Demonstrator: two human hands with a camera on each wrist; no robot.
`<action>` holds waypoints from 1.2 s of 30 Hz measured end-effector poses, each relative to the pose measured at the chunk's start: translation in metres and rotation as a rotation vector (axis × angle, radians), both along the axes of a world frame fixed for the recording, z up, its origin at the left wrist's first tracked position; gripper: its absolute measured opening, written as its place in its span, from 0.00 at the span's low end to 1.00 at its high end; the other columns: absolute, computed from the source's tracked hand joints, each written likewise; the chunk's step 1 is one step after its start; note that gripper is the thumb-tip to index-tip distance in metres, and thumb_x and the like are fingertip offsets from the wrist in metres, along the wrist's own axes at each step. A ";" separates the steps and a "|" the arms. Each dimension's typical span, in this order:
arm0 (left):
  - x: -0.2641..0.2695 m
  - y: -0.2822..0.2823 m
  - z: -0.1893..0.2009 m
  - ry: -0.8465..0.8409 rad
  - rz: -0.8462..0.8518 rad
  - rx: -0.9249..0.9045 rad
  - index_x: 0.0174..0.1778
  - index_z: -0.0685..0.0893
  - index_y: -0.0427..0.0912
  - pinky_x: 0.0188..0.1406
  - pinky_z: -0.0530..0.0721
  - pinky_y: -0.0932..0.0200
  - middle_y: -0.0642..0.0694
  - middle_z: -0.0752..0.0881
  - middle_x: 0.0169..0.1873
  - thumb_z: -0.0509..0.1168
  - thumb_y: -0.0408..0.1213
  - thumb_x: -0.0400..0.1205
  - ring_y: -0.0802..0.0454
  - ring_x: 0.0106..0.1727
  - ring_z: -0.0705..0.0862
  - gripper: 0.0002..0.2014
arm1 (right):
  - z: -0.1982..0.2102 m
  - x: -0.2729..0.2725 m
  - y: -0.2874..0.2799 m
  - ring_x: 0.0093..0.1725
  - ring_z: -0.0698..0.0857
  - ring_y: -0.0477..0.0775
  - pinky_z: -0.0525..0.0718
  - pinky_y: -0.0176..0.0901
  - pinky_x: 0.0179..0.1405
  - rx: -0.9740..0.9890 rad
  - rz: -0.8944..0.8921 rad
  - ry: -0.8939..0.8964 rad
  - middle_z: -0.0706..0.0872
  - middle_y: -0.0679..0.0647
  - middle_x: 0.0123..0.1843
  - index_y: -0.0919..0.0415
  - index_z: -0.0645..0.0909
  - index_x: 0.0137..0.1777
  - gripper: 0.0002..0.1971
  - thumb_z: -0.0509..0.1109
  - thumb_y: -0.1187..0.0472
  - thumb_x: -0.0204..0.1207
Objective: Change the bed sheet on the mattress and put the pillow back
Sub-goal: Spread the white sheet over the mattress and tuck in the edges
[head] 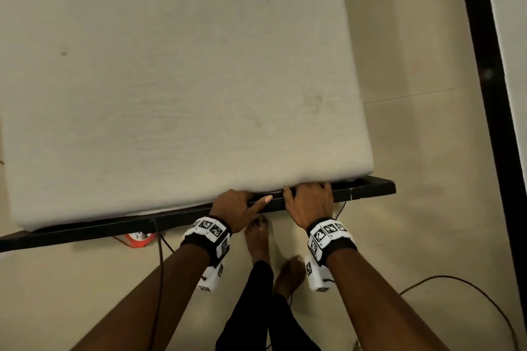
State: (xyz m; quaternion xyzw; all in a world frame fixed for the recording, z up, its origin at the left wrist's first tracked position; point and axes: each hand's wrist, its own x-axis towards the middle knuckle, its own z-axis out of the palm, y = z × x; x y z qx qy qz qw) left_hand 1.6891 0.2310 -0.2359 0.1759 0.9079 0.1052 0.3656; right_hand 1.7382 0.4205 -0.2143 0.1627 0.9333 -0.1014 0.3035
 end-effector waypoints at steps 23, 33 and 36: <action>0.008 -0.143 0.055 0.123 -0.116 -0.326 0.74 0.74 0.49 0.68 0.76 0.39 0.42 0.77 0.68 0.63 0.73 0.76 0.40 0.68 0.79 0.39 | 0.047 0.000 -0.110 0.65 0.81 0.63 0.73 0.56 0.67 -0.219 0.447 0.116 0.84 0.59 0.64 0.59 0.78 0.68 0.24 0.71 0.49 0.75; 0.000 -0.175 0.012 0.062 -0.135 -0.179 0.76 0.71 0.55 0.66 0.71 0.47 0.50 0.86 0.65 0.68 0.66 0.74 0.45 0.66 0.84 0.36 | -0.001 -0.022 -0.145 0.65 0.83 0.61 0.74 0.50 0.65 -0.190 0.376 -0.032 0.86 0.56 0.63 0.56 0.80 0.64 0.30 0.76 0.39 0.66; -0.011 -0.177 0.012 0.007 -0.117 -0.123 0.75 0.73 0.55 0.67 0.72 0.49 0.50 0.87 0.65 0.71 0.60 0.74 0.45 0.65 0.84 0.33 | 0.000 -0.028 -0.146 0.62 0.85 0.61 0.77 0.49 0.62 -0.220 0.323 -0.065 0.88 0.56 0.61 0.56 0.83 0.61 0.29 0.75 0.37 0.65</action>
